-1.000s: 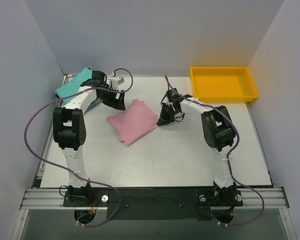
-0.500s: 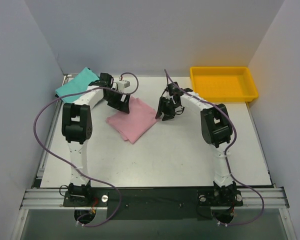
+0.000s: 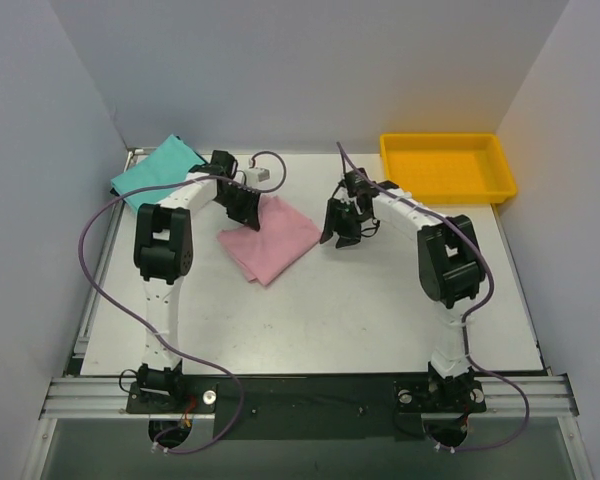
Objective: Fold and stack the t-shirts
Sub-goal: Put the neatly folded tshirt into the corner of the board with the left arm
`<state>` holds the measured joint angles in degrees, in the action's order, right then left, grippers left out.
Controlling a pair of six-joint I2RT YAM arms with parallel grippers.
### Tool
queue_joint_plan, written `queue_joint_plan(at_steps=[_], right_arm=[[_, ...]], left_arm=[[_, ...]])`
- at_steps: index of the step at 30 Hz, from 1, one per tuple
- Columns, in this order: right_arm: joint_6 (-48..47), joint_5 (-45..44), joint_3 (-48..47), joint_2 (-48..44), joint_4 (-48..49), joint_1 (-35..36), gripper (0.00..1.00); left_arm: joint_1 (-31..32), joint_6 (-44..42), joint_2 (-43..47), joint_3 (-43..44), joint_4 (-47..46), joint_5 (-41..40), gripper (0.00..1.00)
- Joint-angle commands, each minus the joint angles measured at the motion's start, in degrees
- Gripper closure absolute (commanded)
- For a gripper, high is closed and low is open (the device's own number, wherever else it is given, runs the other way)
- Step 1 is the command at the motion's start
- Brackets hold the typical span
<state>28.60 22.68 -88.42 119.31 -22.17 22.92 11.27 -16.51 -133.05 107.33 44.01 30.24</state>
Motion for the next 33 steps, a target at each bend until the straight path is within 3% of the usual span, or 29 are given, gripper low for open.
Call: queue_joint_plan(at_steps=[1,6,14,20,27,33], right_arm=[[-0.12,-2.02,5.52,-7.15,0.90,-1.73,0.55],[-0.12,-2.20,11.77,-11.63,2.22,-4.72,0.55],[-0.65,-2.90,19.42,-16.30,3.80,-8.76,0.55],[-1.27,-3.25,21.53,-17.35,4.24,-10.35,0.55],[-1.53,-3.43,22.33,-17.53,4.24,-11.14,0.55],[-1.88,-3.69,23.29,-17.97,4.33,-11.84,0.55]], left_arm=[[0.34,1.21,-4.32,2.26,6.43,5.88,1.00],[-1.16,4.56,-1.61,4.46,4.86,4.67,1.00],[-1.07,-6.07,2.89,12.20,7.49,-17.12,1.00],[-1.07,-14.76,6.05,11.85,4.25,-31.97,1.00],[-0.90,-20.05,8.34,14.57,2.93,-40.34,1.00],[-0.81,-21.54,10.62,16.59,4.32,-42.63,1.00]])
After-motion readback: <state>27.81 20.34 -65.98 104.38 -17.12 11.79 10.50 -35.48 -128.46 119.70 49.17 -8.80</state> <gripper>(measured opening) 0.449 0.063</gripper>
